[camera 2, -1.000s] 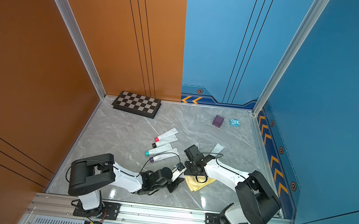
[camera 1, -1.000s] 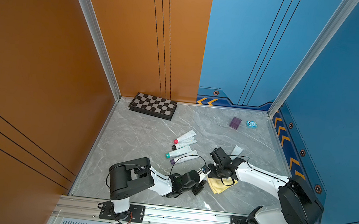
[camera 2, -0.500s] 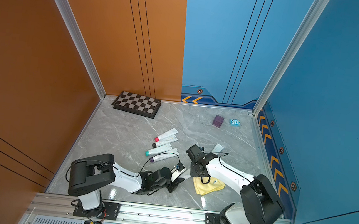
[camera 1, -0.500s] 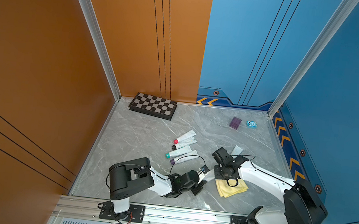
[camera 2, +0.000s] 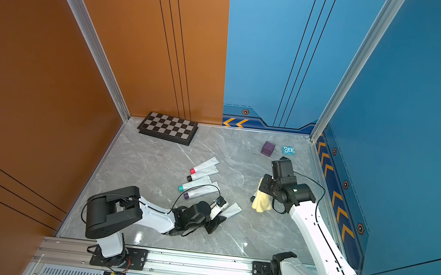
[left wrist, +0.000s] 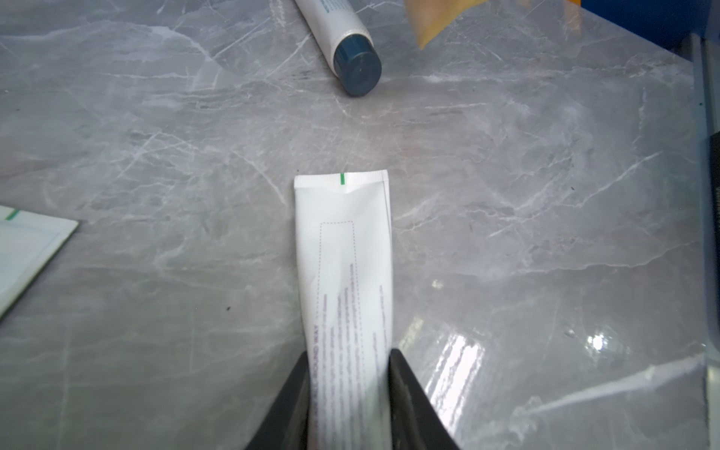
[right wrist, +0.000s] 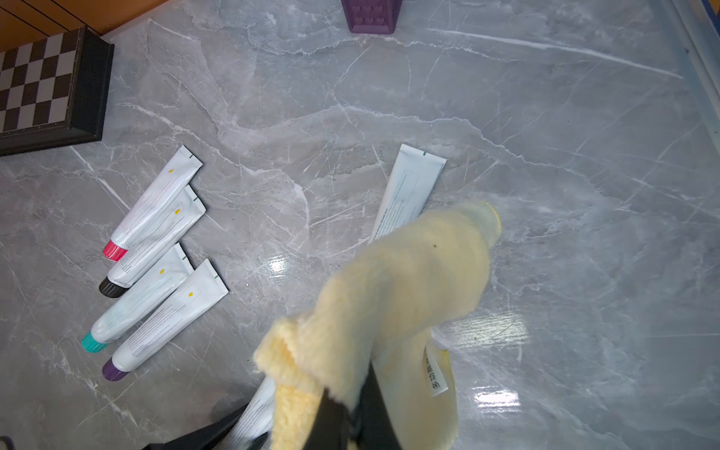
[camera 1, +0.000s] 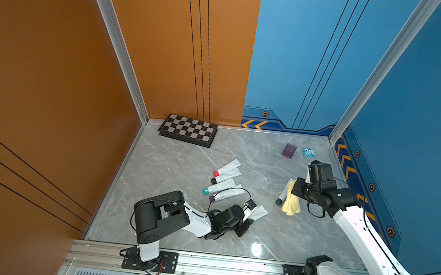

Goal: Wipe the surface of the toothpaste tube
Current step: Wipe the dirt from the toothpaste tube, then move the toothpaste to the center of the board.

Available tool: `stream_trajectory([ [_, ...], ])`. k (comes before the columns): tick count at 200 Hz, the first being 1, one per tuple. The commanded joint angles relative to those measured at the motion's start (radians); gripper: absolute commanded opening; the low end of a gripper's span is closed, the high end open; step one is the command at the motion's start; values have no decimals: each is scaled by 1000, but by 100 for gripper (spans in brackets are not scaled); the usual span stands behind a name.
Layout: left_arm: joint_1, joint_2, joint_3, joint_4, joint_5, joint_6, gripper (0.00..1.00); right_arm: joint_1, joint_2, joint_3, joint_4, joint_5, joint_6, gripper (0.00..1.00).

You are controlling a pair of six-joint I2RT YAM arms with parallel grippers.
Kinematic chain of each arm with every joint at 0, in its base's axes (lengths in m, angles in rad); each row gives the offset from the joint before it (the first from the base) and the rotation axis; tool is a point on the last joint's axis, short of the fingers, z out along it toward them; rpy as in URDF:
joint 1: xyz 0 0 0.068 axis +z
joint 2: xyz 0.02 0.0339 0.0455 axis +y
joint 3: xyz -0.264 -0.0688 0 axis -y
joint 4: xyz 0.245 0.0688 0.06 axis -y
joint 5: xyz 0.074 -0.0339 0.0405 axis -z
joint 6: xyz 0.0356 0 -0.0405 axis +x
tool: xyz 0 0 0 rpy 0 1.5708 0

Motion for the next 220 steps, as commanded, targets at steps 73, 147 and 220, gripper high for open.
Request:
stream_trajectory([
  [73,155,281,386,-595,33,130,34,-10,-117,-70,-64,-84,-25,0],
  [147,177,492,806,-724,146,168,37,41,-149,-141,-52,-106,-5,0],
  [220,169,577,1004,-767,203,162,60,106,-149,-163,-38,-69,9,0],
])
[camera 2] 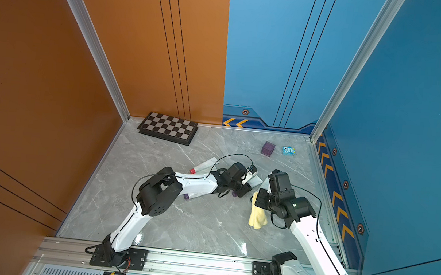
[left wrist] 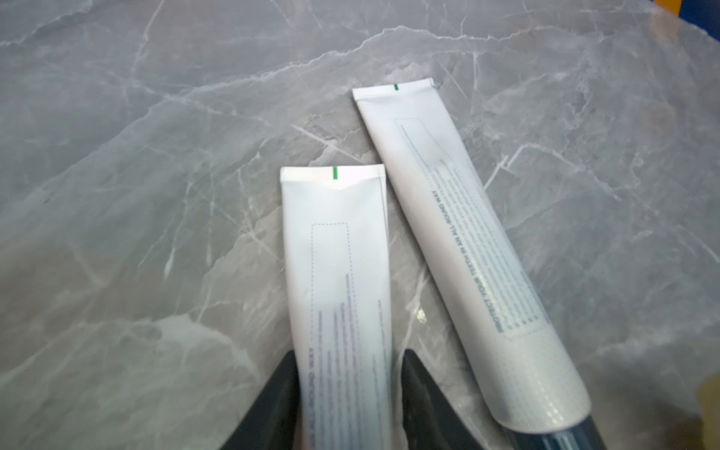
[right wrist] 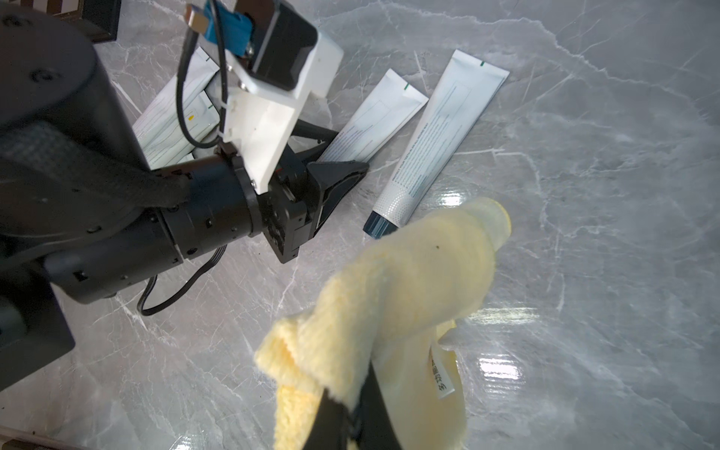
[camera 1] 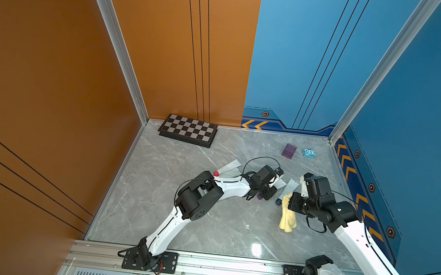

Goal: Wipe the surface of the toothpaste tube
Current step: Move the toothpaste to the center of the board.

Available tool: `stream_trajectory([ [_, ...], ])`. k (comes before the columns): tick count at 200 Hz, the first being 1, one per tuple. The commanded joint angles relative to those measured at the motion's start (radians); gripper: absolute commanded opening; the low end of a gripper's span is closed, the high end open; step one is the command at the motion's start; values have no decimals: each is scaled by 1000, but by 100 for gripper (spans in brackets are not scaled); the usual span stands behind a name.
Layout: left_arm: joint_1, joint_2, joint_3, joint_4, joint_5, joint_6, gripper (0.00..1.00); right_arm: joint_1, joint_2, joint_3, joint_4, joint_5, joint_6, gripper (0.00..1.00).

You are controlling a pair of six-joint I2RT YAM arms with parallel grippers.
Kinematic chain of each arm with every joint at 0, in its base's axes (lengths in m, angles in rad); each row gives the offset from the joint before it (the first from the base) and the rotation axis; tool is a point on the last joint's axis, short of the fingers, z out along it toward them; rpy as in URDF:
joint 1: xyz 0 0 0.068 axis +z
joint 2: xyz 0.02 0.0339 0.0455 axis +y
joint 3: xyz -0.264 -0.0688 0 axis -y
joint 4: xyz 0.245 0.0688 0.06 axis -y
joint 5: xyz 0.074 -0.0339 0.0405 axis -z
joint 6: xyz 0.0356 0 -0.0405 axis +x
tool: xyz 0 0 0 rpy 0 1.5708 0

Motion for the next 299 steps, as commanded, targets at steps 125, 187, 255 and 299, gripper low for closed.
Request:
stream_trajectory([
  [125,71,-715,-615,-269,-284,-66,80,155,129,-3,78,21,1,0],
  [187,191,-829,-779,-288,-157,-103,74,204,213,36,99,32,1,0],
  [255,190,-725,-772,-283,-112,-84,66,227,252,50,99,51,1,0],
  [299,188,-632,-742,-280,-145,-68,64,234,260,56,99,50,-1,0],
])
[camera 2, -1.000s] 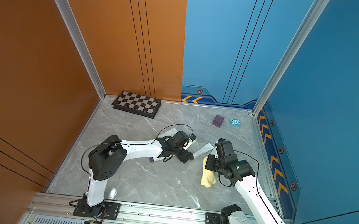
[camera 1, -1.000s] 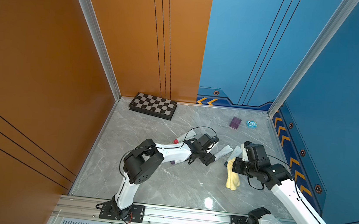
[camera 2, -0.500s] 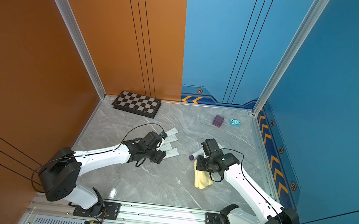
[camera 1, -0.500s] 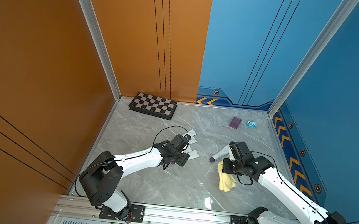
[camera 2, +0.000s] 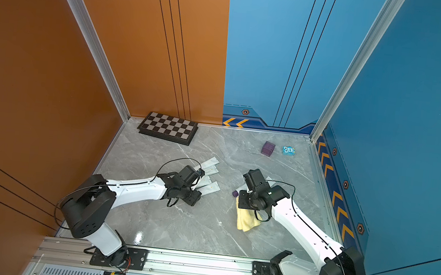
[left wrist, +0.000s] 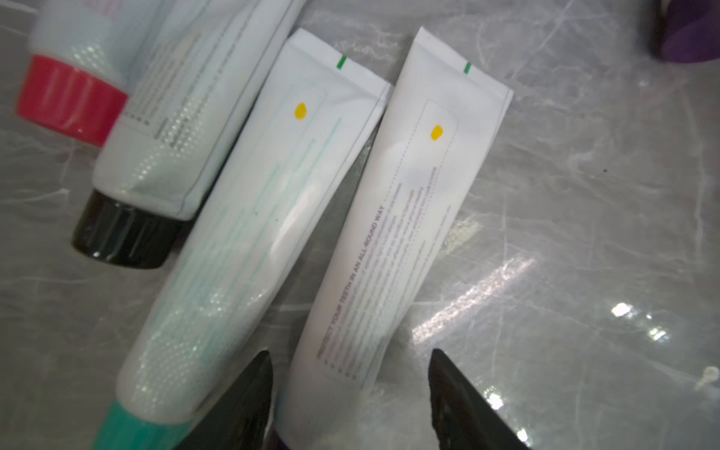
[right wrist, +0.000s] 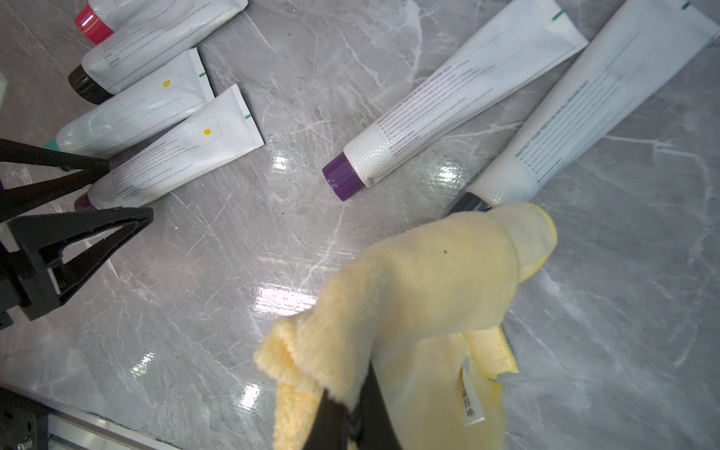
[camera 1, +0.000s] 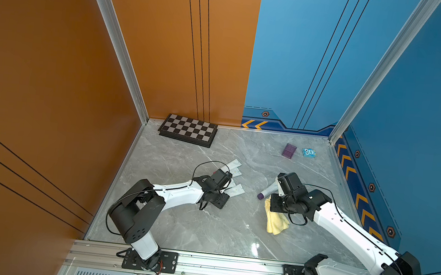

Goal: Wipe the surface of the toothpaste tube
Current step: Move the toothpaste to the center of the board.

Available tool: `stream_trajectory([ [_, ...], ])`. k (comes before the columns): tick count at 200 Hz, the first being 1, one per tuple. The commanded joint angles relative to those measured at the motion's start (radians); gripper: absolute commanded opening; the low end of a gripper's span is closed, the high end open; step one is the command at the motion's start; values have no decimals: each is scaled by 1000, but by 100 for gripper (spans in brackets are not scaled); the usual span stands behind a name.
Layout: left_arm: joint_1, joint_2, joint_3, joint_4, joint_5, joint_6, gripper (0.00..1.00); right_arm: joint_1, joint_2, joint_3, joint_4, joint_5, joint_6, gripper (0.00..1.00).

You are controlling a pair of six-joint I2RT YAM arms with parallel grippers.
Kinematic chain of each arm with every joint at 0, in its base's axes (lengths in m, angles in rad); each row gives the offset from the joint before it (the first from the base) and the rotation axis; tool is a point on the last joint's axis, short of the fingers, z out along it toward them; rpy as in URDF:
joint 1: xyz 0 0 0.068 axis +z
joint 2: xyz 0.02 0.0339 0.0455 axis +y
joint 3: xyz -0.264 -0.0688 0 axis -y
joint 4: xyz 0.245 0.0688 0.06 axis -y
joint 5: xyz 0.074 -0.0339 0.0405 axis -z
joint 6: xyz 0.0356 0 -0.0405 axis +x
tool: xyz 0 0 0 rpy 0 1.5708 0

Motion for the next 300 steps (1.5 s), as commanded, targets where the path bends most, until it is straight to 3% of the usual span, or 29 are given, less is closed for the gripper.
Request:
stream_trajectory([
  [1,-8,46,32,-10,-1,22,64,12,10,31,10,29,0,0],
  [33,-18,95,66,-2,1,41,62,16,14,29,10,35,0,0],
  [69,-39,118,68,9,13,59,51,16,14,32,9,38,0,0],
  [105,-75,84,-5,67,43,65,41,17,23,43,8,39,-3,0],
  [175,-215,-55,-199,250,96,43,40,11,126,43,37,22,-18,0],
  [236,-361,-67,-302,271,28,-46,42,23,188,-10,87,-6,-11,0],
  [287,-362,-51,-303,313,-28,-40,65,53,234,-29,133,-32,-5,0],
  [300,-353,-33,-290,326,-34,-29,66,58,246,-29,150,-42,-4,0],
])
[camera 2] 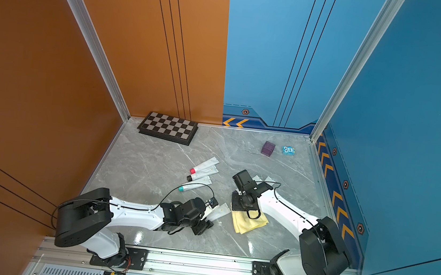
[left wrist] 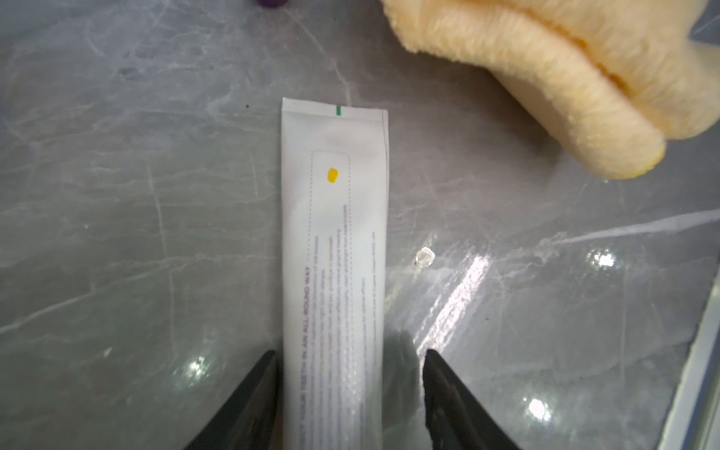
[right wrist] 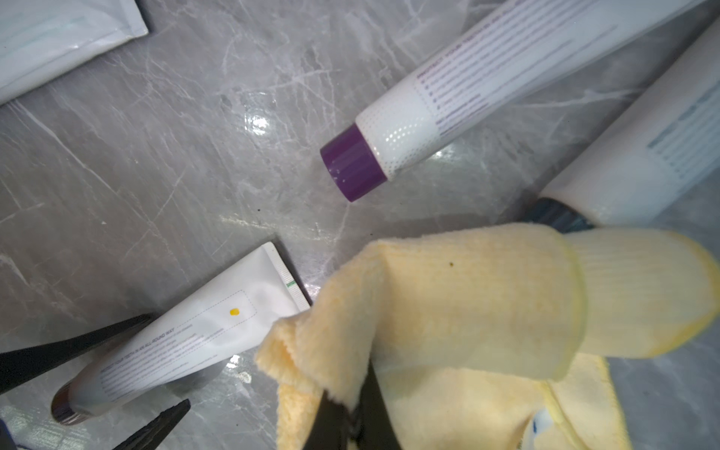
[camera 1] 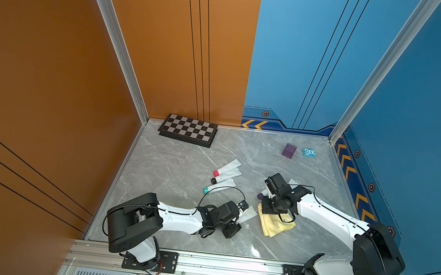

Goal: Wipe the surface of the toothpaste tube
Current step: Move the toothpaste to the center of the board, then wipe the dirt from the toothpaste tube.

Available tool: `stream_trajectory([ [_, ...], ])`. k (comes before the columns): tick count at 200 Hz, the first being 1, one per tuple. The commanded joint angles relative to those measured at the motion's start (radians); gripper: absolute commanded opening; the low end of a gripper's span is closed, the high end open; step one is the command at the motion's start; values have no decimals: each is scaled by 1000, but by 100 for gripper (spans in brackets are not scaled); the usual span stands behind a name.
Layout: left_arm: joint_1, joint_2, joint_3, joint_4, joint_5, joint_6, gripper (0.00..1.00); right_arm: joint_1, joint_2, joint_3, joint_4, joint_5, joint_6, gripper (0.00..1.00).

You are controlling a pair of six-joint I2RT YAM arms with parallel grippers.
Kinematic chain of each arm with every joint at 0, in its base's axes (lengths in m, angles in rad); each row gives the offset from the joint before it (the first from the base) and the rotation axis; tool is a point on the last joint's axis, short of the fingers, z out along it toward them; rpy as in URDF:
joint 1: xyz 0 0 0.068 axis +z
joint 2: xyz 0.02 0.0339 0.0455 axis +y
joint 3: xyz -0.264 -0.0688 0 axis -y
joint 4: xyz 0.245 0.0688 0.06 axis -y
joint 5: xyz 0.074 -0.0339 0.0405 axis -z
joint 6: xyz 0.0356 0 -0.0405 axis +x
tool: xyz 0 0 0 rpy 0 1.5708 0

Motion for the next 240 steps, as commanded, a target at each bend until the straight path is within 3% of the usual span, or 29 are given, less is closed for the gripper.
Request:
stream_trajectory([
  [1,8,61,-19,-91,-35,0,66,8,24,-13,43,-31,-1,0],
  [26,26,115,2,-58,-20,10,65,21,63,0,64,-53,0,0],
  [66,29,187,17,-27,1,14,48,33,102,7,92,-107,1,0],
  [101,26,193,-12,-10,13,3,39,31,107,8,110,-152,3,0],
  [161,22,192,-67,55,43,-3,32,13,109,29,112,-207,0,0],
  [240,19,218,-68,85,54,-5,31,18,184,19,172,-279,10,0],
])
